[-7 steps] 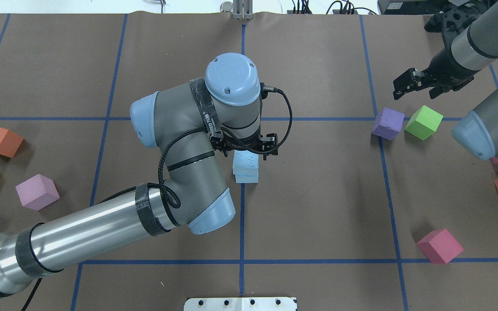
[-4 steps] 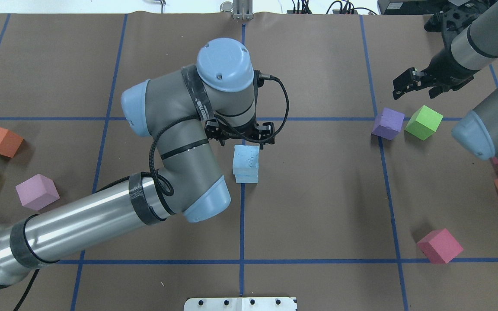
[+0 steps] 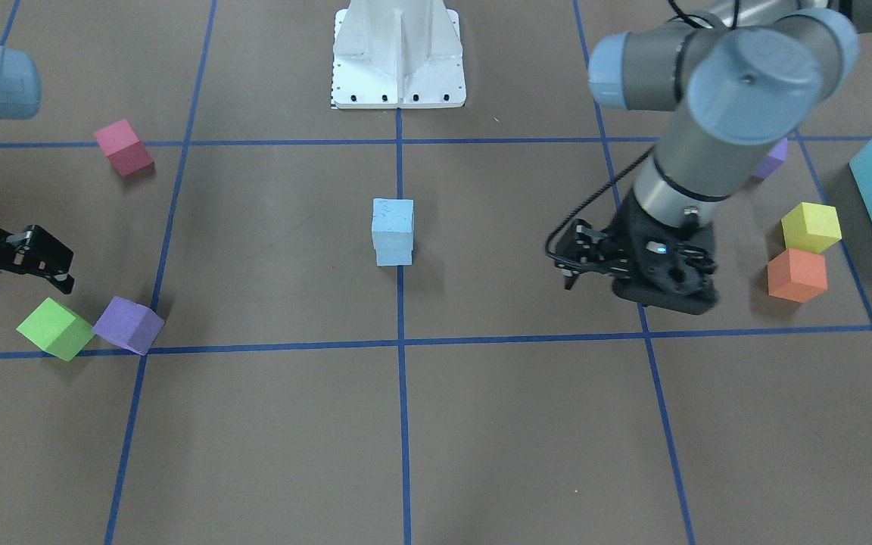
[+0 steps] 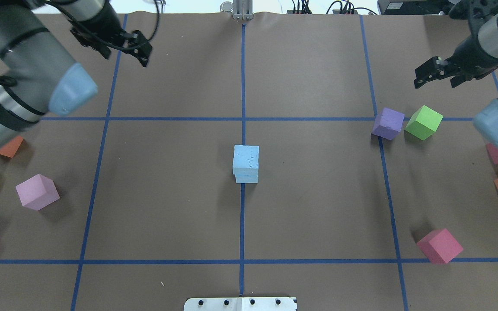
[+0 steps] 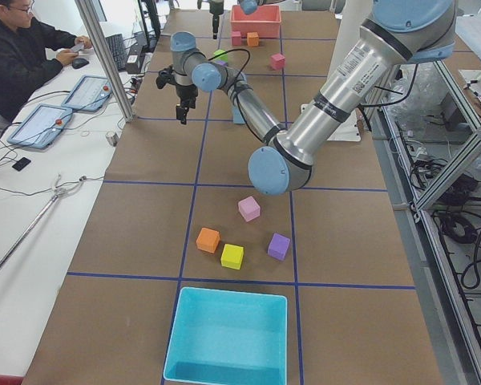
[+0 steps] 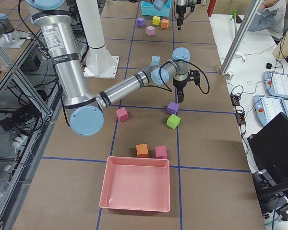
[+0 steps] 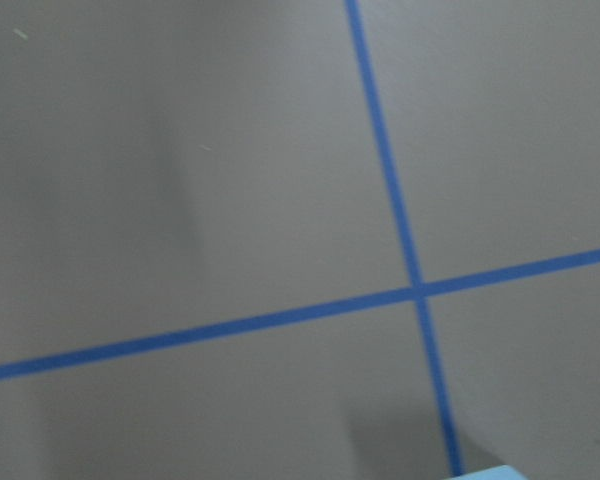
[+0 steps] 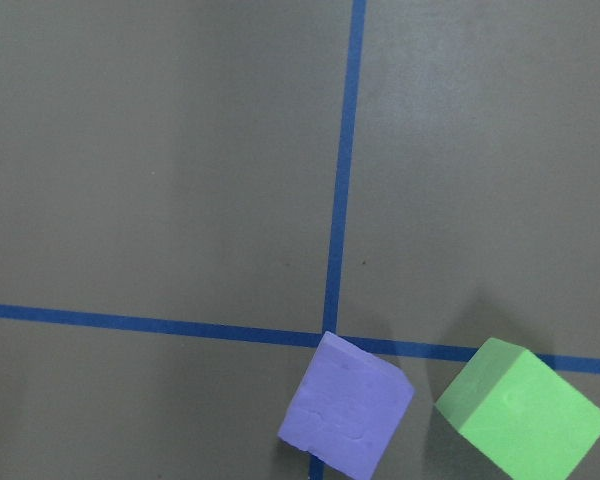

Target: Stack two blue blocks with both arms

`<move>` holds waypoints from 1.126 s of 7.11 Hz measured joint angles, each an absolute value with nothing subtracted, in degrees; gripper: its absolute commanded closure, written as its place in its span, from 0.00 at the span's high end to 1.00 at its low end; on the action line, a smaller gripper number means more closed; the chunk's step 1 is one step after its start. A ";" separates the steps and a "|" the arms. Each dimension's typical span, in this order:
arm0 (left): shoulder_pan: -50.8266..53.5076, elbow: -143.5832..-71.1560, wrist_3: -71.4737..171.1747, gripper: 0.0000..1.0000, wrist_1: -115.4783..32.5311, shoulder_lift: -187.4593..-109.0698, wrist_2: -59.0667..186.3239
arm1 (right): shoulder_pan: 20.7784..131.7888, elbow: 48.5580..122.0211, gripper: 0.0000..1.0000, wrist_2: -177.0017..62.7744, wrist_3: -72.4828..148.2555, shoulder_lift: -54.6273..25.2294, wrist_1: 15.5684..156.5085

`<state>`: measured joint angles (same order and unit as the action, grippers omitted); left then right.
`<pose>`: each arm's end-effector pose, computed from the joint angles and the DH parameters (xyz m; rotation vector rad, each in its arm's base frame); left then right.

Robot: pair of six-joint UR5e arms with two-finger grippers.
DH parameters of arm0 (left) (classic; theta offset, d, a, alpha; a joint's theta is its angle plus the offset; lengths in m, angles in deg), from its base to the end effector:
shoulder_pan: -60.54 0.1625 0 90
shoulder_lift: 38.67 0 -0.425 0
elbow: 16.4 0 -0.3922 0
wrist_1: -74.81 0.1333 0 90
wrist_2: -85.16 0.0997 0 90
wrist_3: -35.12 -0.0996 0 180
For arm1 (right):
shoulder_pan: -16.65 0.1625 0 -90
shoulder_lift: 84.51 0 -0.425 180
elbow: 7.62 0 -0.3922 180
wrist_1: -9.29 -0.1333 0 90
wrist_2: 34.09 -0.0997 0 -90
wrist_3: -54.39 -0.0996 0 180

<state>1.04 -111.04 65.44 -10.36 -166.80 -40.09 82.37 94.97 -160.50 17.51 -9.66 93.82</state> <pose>0.2793 -0.6235 0.2333 0.2529 0.8353 0.2065 -0.1731 -0.5642 0.4026 0.1676 -0.8150 0.0230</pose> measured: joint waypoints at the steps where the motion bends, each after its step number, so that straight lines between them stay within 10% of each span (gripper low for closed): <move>1: -3.99 -111.49 58.29 0.99 -10.25 -163.47 -42.00 | 85.52 94.97 1.00 -160.63 18.09 -8.11 93.93; 8: -24.61 -110.31 29.40 0.99 -1.07 -150.39 -43.44 | 98.62 94.90 1.00 -165.29 29.83 5.84 94.51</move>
<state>-24.61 -110.31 29.40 -1.07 -150.39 -43.44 98.62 94.90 -165.29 29.83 5.84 94.51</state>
